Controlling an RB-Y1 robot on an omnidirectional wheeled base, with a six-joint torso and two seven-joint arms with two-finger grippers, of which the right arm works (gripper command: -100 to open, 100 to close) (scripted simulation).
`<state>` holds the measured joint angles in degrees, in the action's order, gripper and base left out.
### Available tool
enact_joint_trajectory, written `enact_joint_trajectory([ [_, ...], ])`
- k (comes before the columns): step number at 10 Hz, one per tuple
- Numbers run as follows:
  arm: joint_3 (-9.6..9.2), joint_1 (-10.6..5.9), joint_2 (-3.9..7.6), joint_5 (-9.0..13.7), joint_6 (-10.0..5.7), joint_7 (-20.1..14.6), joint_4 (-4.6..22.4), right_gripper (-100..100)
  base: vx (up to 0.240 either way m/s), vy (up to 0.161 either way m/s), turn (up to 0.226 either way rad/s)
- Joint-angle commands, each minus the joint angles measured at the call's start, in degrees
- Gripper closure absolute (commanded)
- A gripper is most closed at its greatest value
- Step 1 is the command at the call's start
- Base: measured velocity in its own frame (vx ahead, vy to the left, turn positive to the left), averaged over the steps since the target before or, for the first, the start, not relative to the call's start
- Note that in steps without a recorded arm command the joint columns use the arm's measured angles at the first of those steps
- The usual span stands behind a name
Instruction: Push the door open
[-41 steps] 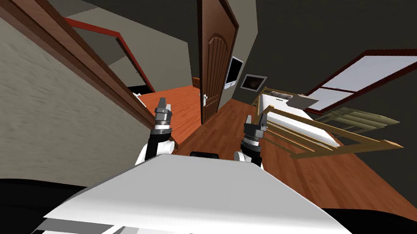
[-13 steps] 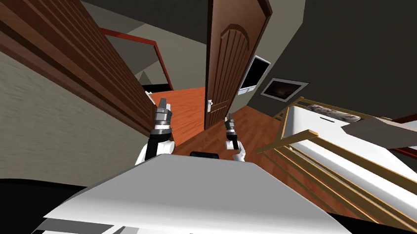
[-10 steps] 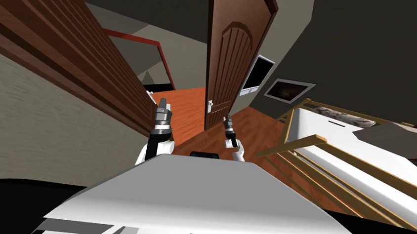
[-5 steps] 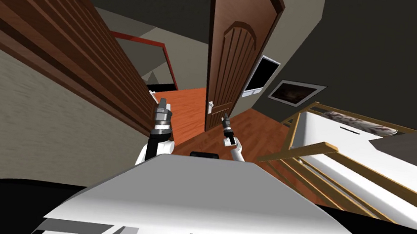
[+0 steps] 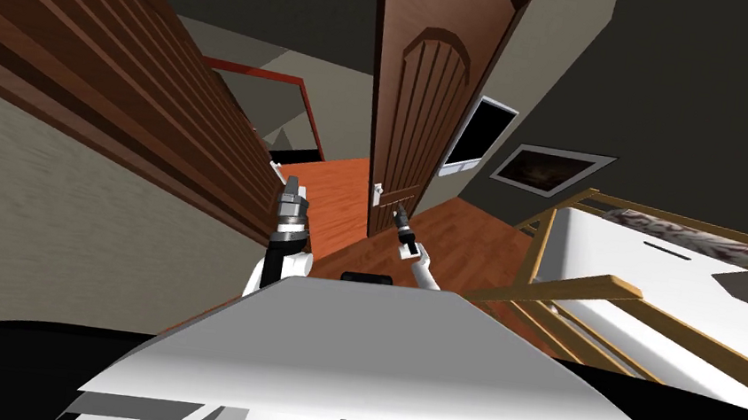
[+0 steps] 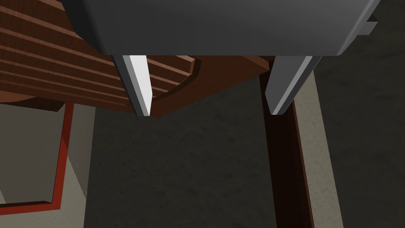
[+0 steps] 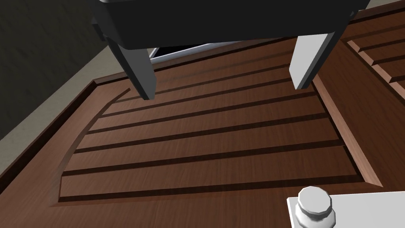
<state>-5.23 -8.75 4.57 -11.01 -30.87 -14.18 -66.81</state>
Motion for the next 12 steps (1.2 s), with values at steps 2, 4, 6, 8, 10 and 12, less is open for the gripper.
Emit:
enact_joint_trajectory([
  [2,-0.12,-2.84,-0.20,-0.81,0.17,-0.97,4.61,-100,0.060,-0.089,0.113],
  [4,-0.24,-4.96,-0.40,-1.43,0.43,-1.69,7.82,-100,0.064,-0.100,0.110],
  [6,-0.34,-6.88,-0.66,-1.99,0.66,-2.33,10.73,-100,0.062,-0.093,0.094],
  [8,-0.44,-8.81,-0.92,-2.55,0.90,-2.98,13.64,-100,0.057,-0.080,0.101],
  [10,-0.48,-9.71,-1.06,-2.81,1.01,-3.28,15.00,-100,0.044,-0.079,0.065],
  [12,-0.57,-11.36,-1.36,-3.29,1.21,-3.84,17.50,-100,0.039,-0.046,0.059],
])
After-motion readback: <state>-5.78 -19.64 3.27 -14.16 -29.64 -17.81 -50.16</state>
